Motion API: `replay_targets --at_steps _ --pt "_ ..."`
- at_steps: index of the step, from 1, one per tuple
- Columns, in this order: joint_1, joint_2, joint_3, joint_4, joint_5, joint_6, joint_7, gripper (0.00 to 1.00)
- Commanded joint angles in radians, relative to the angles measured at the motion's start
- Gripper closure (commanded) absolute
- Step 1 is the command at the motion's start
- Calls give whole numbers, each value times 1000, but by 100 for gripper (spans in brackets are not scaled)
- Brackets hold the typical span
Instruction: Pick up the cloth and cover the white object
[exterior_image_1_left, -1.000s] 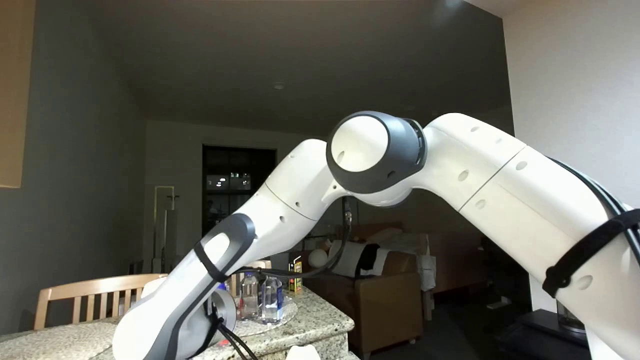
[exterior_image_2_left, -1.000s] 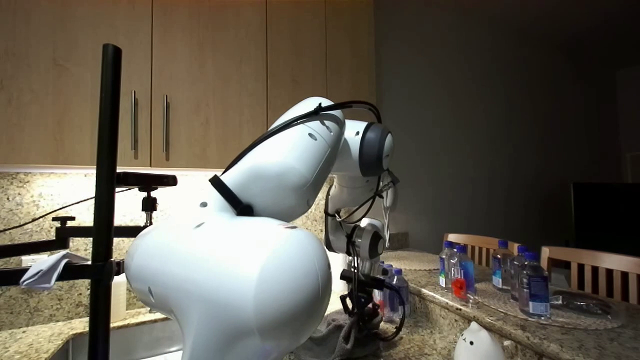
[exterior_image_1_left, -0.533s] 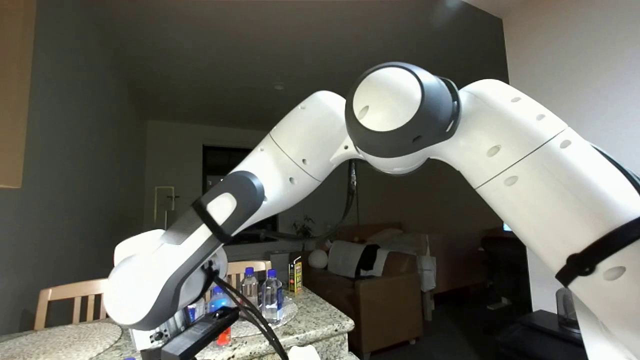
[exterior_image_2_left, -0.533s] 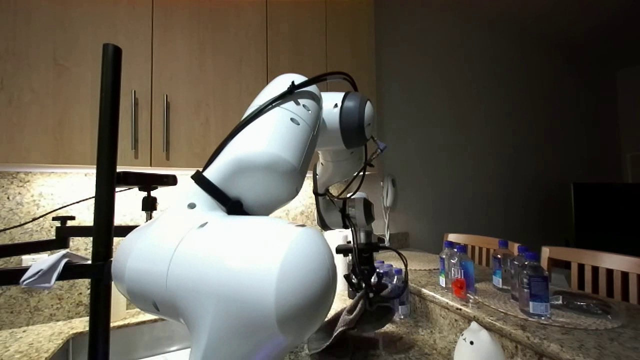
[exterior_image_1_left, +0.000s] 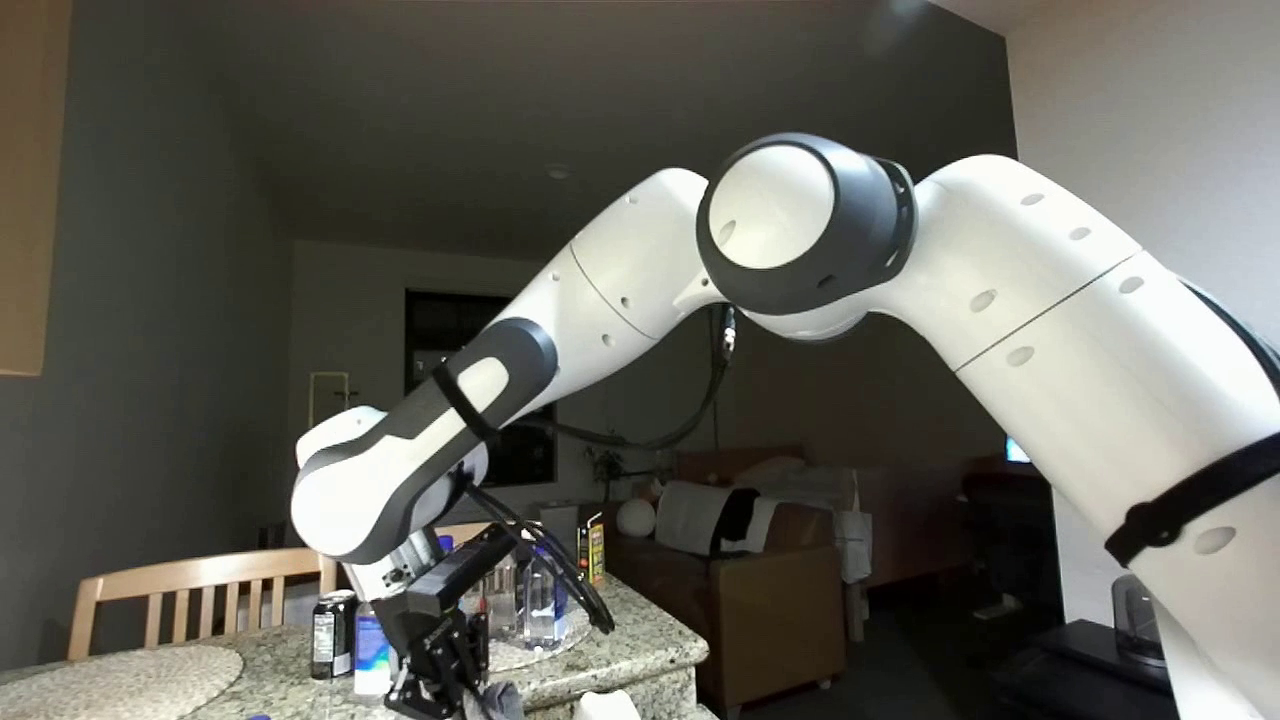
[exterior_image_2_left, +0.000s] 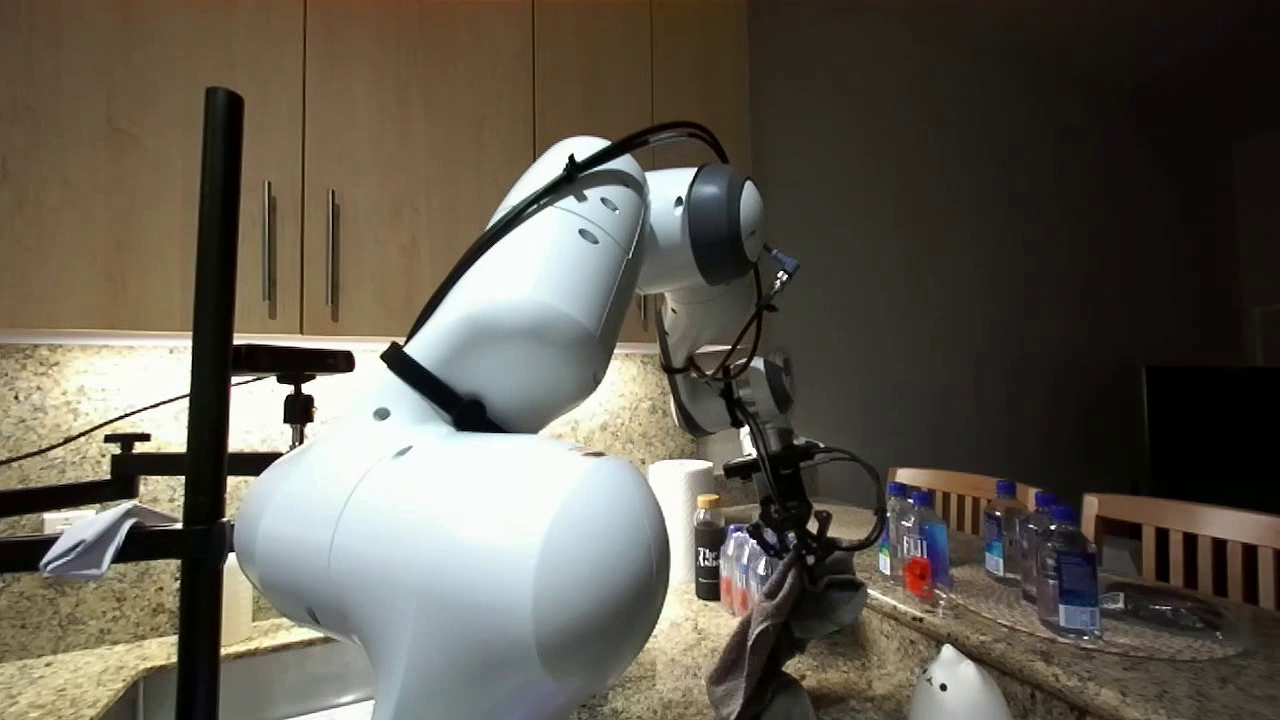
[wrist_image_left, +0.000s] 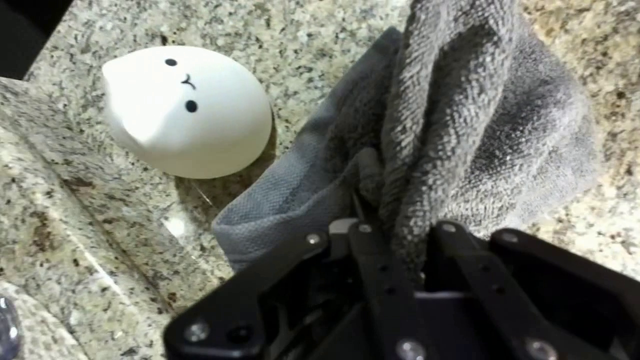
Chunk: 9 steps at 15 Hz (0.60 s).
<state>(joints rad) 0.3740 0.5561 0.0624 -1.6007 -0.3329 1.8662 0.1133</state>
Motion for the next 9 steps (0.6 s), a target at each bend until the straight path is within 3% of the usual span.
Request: replay_targets --at_steps 1,9 --pt "-58 24 -3 95 -41 -76 -114 90" --pt "-164 76 3 211 9 -187 -272 90"
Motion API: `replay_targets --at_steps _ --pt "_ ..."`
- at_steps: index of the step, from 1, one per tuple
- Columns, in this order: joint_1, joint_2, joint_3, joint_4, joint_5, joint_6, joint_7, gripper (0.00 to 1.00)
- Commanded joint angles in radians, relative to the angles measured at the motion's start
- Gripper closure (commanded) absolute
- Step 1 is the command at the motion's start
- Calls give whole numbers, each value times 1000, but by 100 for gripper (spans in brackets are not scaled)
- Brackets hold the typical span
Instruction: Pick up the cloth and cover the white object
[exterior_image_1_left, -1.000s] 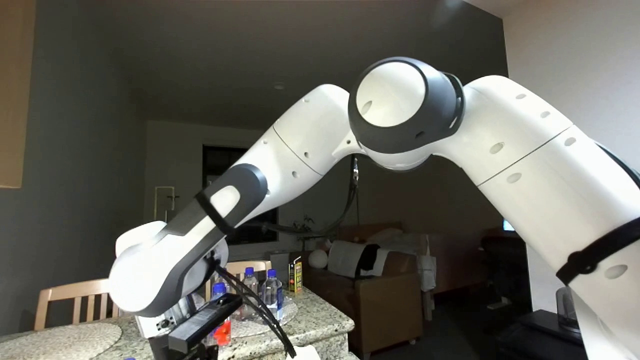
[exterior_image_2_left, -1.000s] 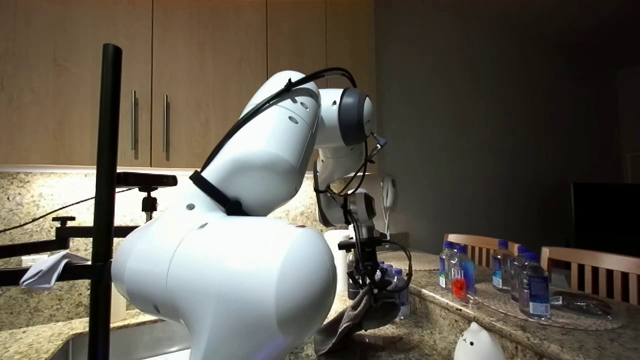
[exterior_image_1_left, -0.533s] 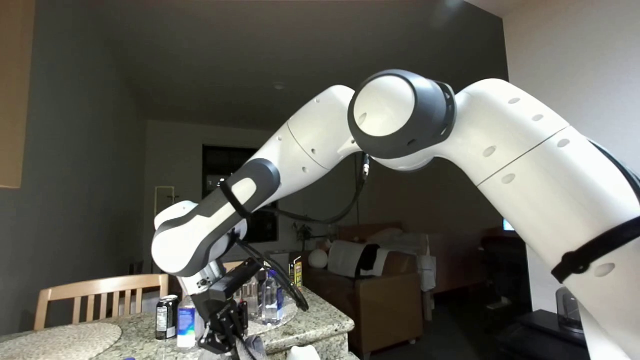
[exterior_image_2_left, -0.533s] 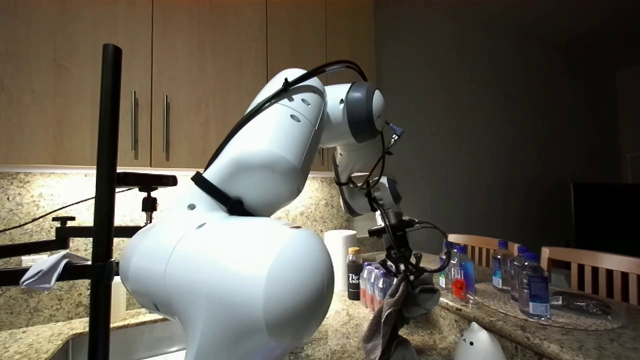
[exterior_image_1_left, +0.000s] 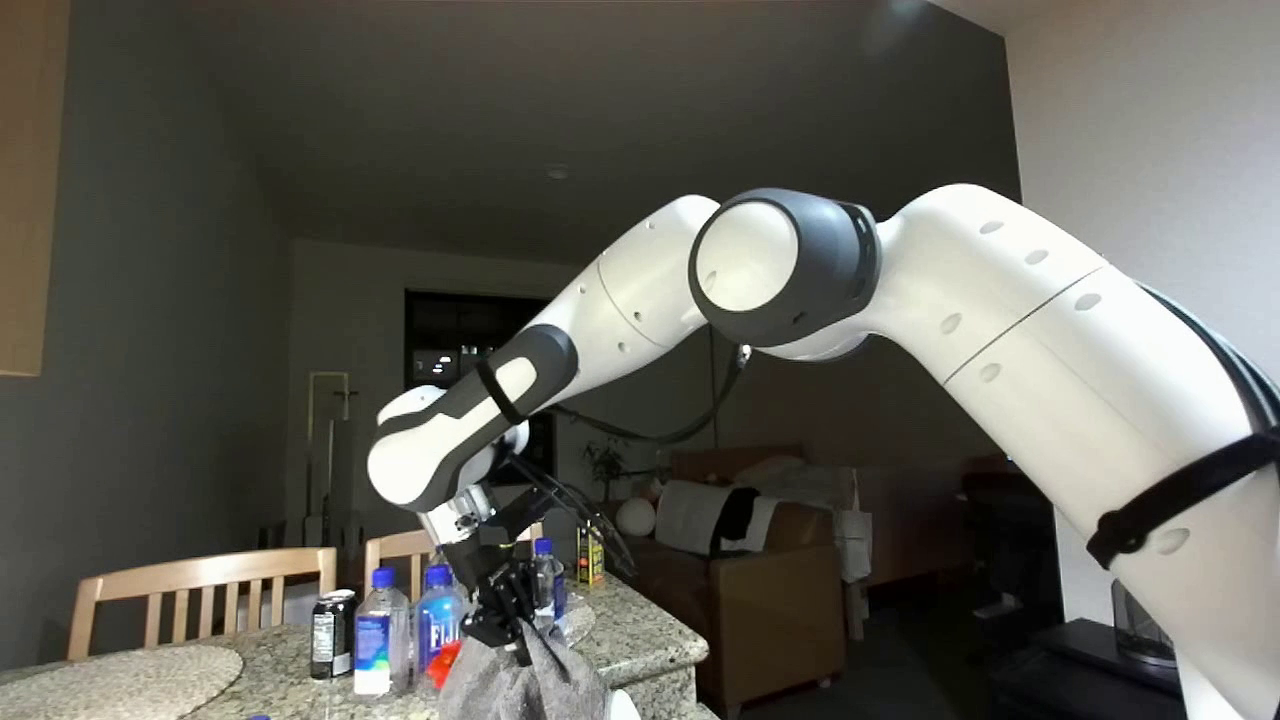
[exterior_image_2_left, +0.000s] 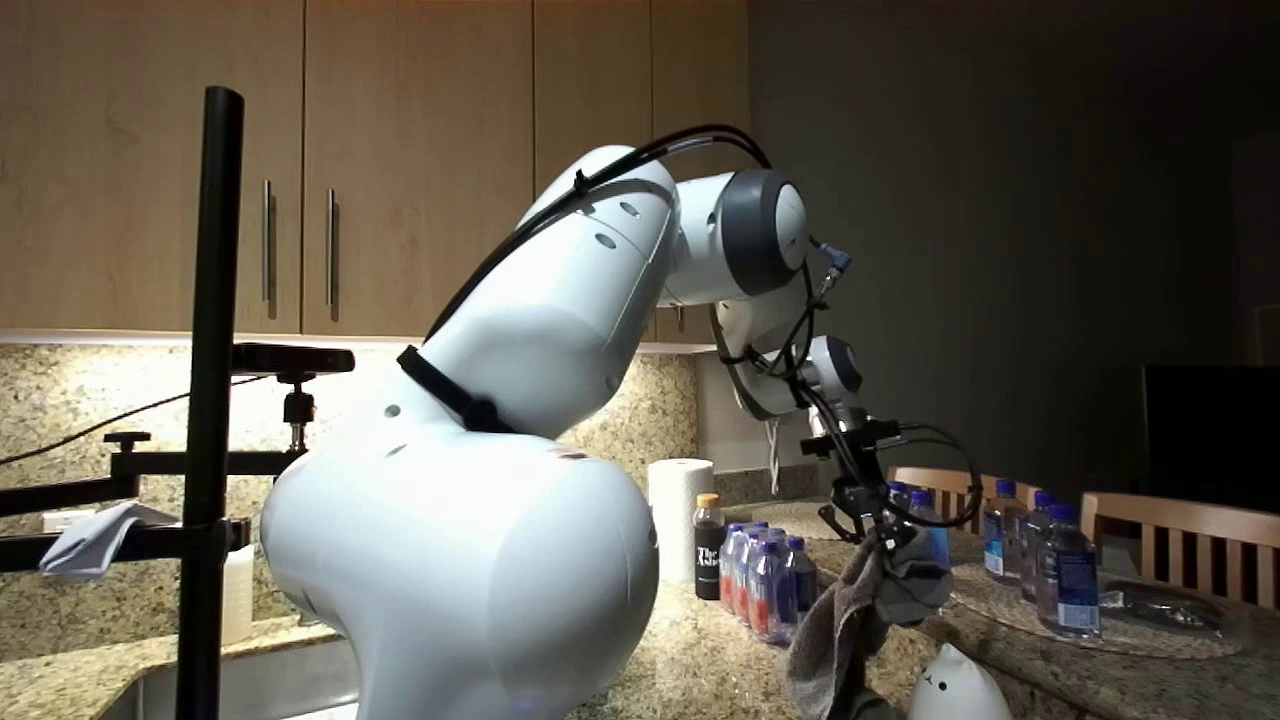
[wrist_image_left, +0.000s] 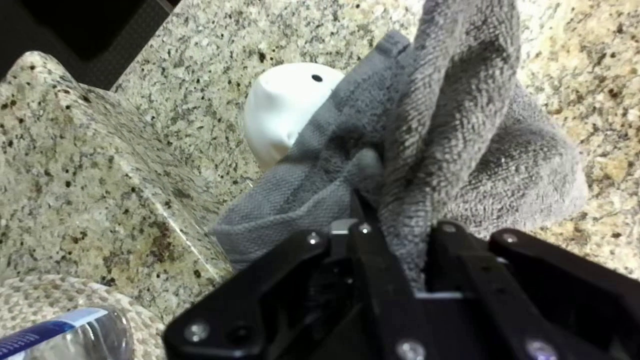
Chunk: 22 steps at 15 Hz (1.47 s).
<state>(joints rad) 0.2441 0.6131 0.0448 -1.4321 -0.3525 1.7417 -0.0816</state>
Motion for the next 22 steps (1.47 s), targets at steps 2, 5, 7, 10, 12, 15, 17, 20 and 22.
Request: replay_targets --at_steps 2,5,7,10,12,15,17,20,22 --pt "-47 19 28 59 42 -94 -114 90" --pt "-61 0 40 79 49 -160 -187 90" --pt "-75 -11 47 92 53 -197 -249 91" --pt "-111 -21 47 109 59 -210 -336 91" --pt "-143 -22 47 107 68 -204 -395 91" --pt "-193 -16 43 101 77 -204 -480 91" --pt "-224 -16 40 92 79 -192 -517 91" --pt "-268 5 36 104 94 -195 -590 91" --pt "-294 34 37 122 115 -220 -652 91"
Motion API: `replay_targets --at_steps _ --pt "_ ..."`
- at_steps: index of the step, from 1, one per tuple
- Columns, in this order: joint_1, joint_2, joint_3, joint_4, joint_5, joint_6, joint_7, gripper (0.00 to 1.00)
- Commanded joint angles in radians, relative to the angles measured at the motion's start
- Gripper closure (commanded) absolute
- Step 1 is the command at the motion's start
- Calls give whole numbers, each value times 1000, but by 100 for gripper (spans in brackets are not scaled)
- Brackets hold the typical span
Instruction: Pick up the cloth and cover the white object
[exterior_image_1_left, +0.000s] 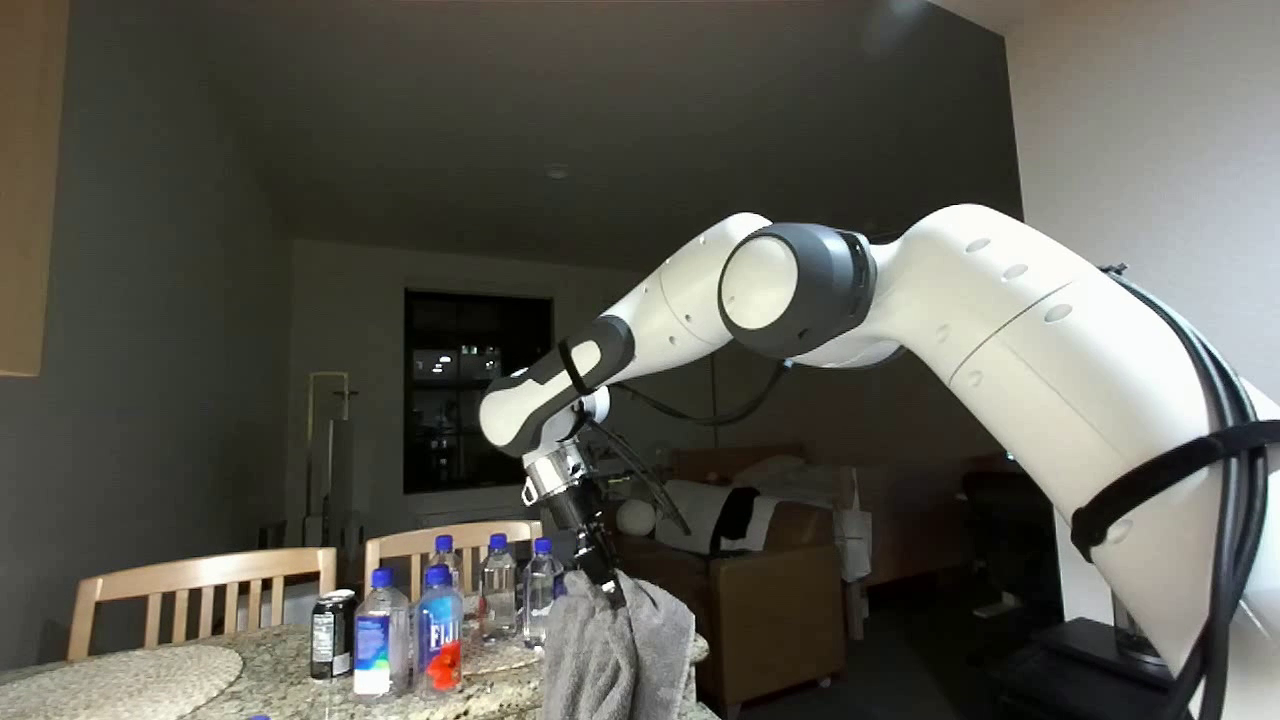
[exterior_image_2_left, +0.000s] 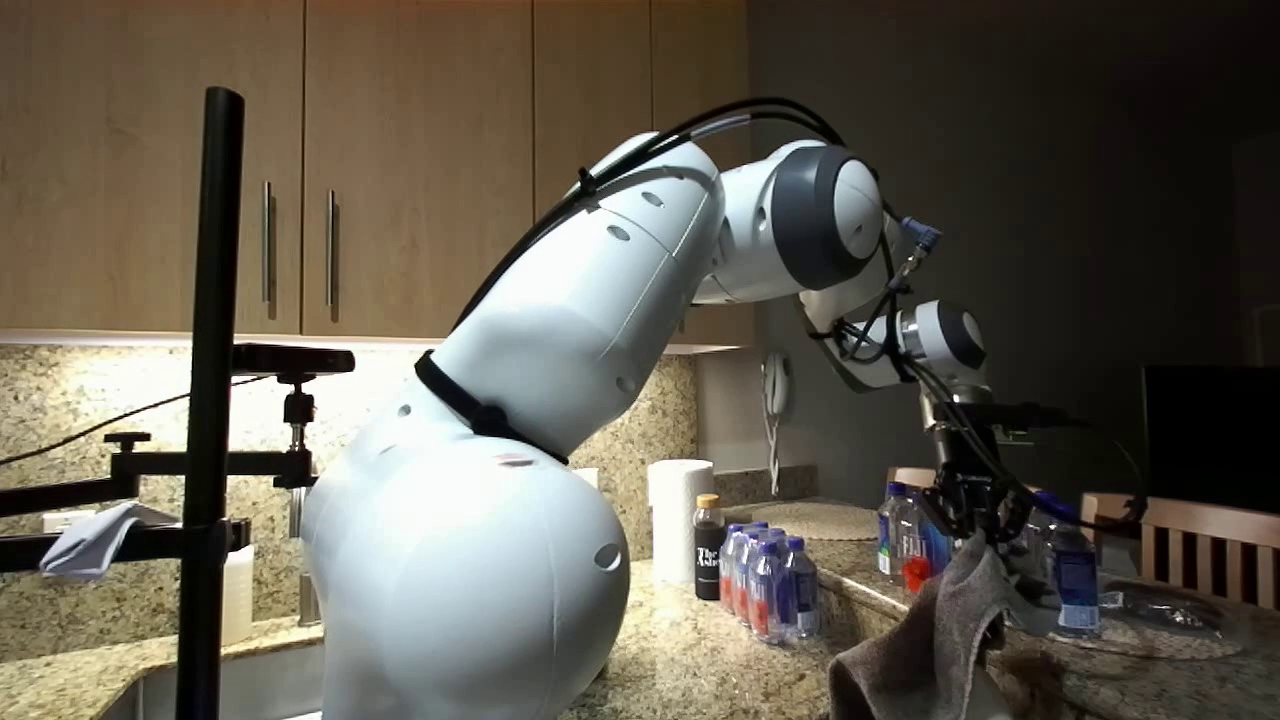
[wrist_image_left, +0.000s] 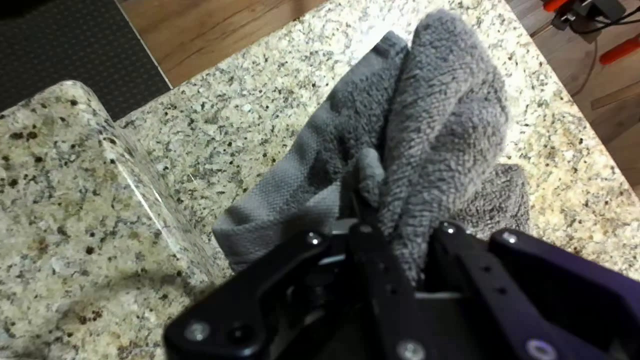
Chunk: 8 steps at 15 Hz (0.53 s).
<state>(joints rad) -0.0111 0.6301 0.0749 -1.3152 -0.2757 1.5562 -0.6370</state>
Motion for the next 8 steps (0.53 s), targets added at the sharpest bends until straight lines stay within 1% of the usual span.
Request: replay_targets --at_steps 1,5,7,8 --pt "-47 29 7 9 47 -46 -124 91" --pt "-79 114 2 43 84 -160 -226 91" --pt "-88 162 -4 67 94 -214 -238 91" --pt "-98 201 -10 98 106 -242 -229 91"
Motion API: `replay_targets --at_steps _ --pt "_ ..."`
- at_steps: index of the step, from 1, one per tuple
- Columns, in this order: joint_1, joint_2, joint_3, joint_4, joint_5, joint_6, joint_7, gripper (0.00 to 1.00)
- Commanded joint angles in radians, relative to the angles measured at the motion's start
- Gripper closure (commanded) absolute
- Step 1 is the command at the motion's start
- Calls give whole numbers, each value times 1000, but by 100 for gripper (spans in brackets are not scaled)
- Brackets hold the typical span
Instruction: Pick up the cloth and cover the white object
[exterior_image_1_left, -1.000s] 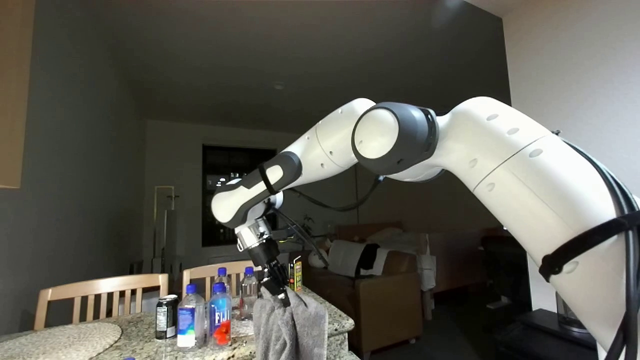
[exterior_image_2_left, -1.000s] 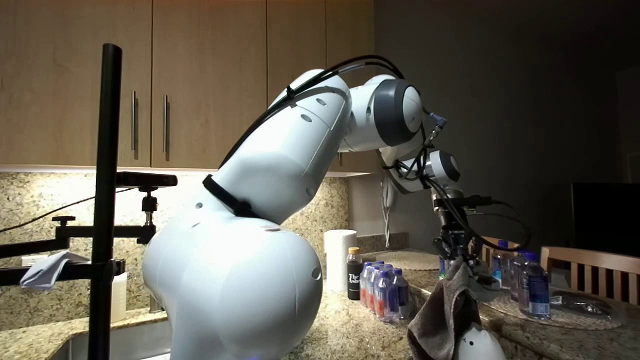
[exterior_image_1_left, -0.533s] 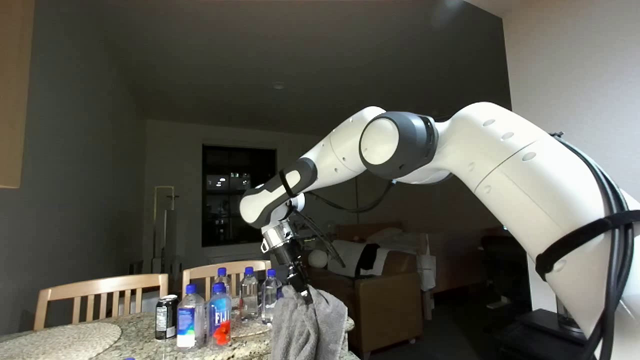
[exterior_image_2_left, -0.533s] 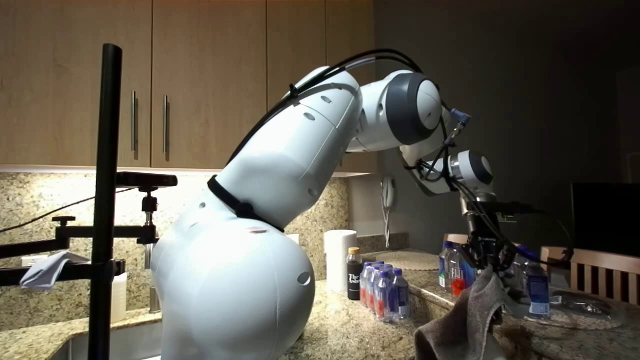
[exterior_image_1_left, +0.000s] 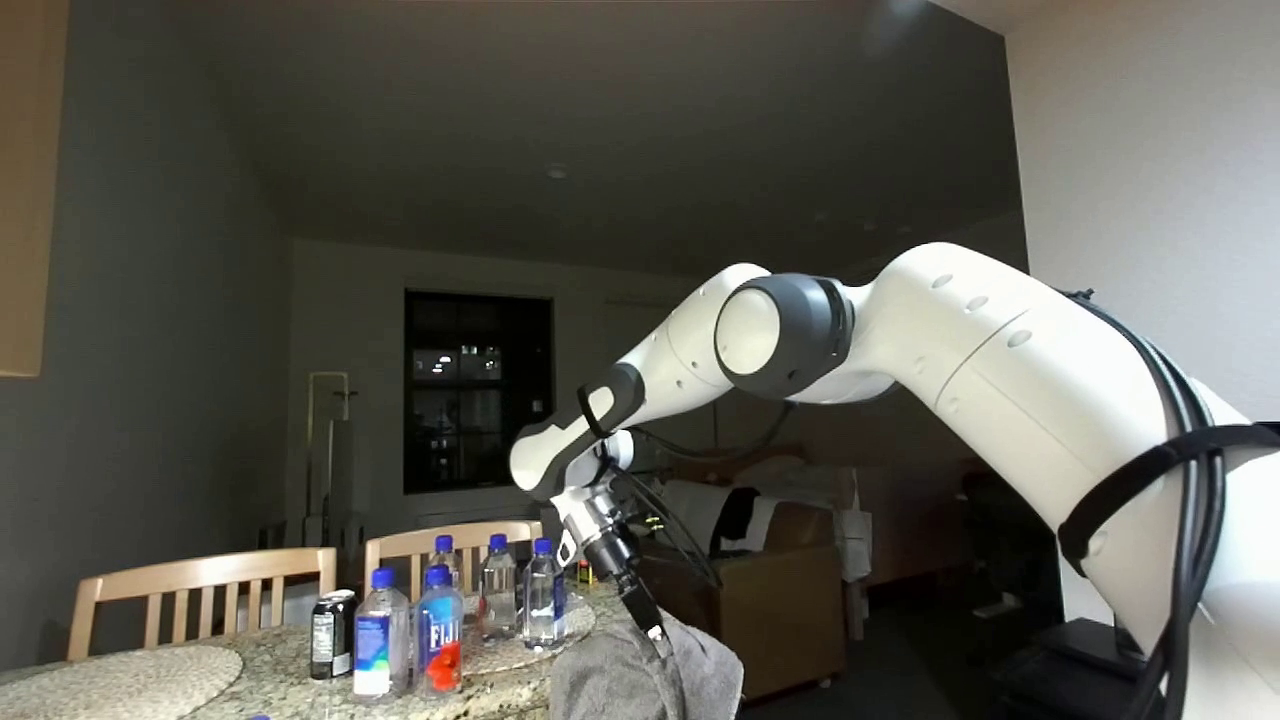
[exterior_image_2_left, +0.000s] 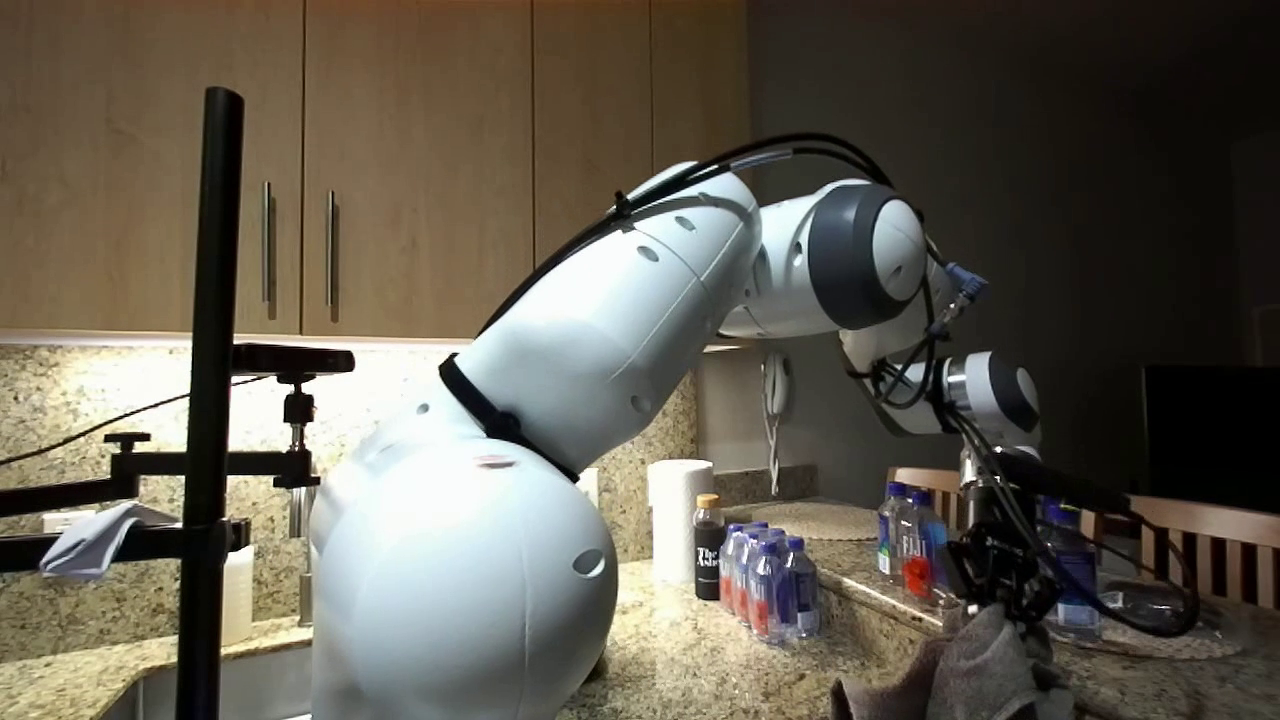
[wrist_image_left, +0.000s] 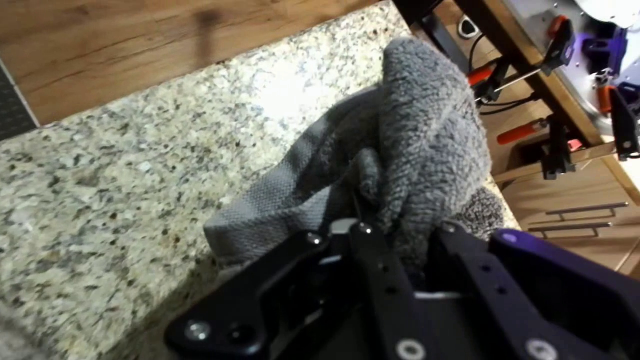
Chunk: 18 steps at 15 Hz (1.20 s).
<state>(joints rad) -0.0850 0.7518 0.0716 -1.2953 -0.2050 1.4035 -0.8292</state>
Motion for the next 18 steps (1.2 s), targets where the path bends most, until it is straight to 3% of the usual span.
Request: replay_targets --at_steps 1,5,10,12,18 --pt "-29 107 -12 102 41 -113 -26 91" --pt "-62 230 -32 232 74 -186 11 91" --pt "-90 346 -52 380 111 -151 87 90" --pt "-87 376 -52 419 108 -146 110 56" --pt "-62 415 -54 487 99 -121 158 19"
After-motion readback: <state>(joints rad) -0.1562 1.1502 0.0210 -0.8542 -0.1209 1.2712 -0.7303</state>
